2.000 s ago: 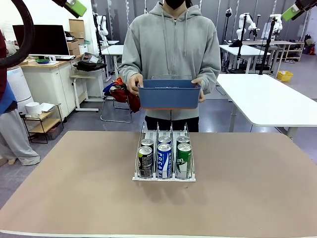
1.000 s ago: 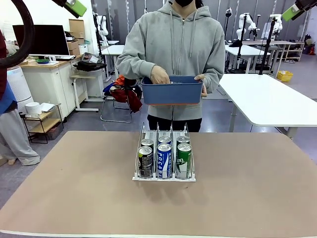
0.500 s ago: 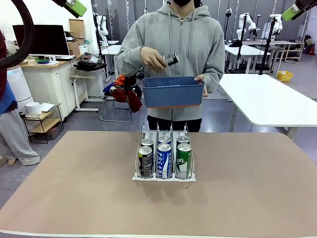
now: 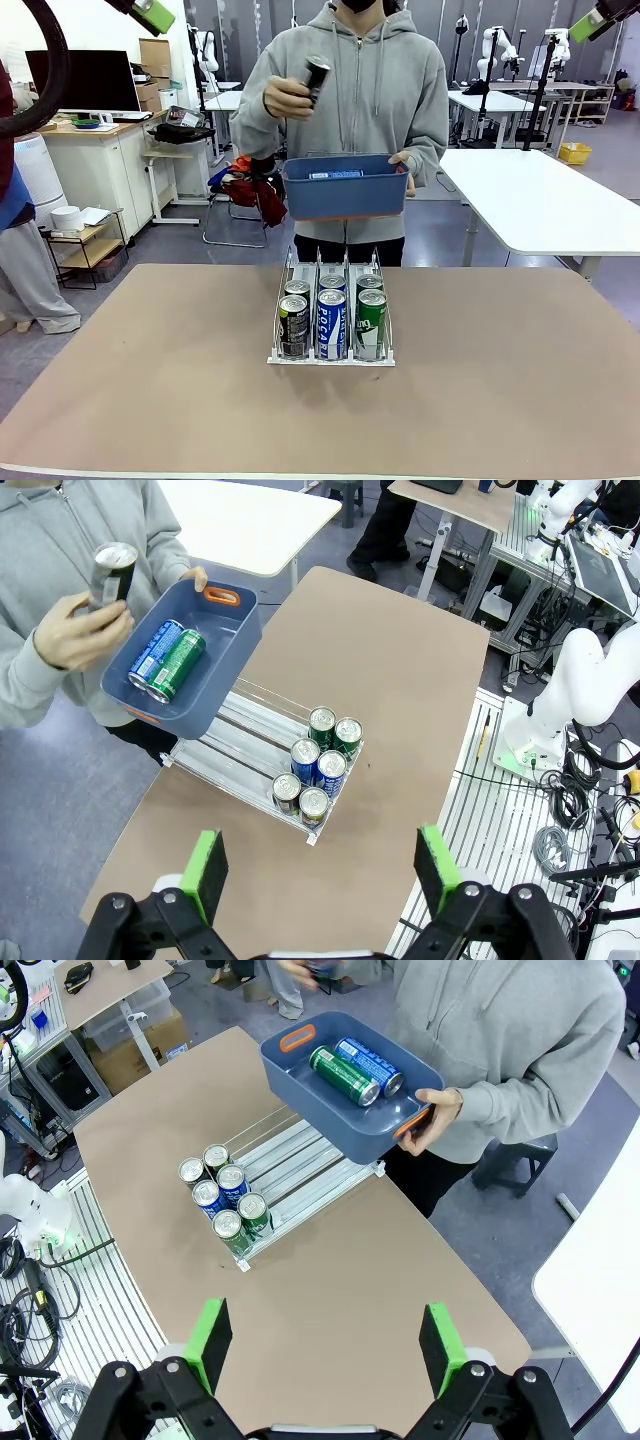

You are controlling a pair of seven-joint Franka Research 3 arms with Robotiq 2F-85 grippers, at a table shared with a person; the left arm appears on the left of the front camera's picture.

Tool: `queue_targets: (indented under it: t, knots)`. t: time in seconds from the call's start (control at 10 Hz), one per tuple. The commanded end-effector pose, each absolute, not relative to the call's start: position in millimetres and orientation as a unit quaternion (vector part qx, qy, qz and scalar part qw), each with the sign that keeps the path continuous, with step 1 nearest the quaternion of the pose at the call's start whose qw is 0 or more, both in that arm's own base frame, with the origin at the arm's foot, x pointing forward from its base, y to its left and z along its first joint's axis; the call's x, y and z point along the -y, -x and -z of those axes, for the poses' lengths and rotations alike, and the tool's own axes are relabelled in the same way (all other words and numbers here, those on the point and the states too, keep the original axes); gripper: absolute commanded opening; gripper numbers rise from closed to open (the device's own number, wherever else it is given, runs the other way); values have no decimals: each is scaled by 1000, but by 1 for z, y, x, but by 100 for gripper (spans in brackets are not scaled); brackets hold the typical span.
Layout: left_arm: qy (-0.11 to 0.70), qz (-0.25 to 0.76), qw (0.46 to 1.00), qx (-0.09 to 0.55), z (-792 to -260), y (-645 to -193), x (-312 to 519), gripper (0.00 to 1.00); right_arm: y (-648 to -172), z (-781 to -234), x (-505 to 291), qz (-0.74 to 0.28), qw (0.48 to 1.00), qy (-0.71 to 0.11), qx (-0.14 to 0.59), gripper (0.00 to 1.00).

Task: Fill the beverage cans into the dispenser.
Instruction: Pick up the Pepsi coke handed by the human.

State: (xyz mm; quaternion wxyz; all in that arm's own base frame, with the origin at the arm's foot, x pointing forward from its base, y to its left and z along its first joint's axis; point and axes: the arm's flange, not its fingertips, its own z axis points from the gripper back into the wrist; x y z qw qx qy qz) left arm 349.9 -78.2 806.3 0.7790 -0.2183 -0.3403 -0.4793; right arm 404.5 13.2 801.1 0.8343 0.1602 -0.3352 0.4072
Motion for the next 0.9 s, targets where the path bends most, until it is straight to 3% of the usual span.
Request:
queue_targets:
  t: [0.0,0.8]
  knots:
    - [218,475,780,342,-806,-349,78,100,-403,-801,-13,-406,835,-161,335,100]
    - [218,475,780,342,-806,-349,78,100,-403,-801,-13,-406,835,-161,335,100]
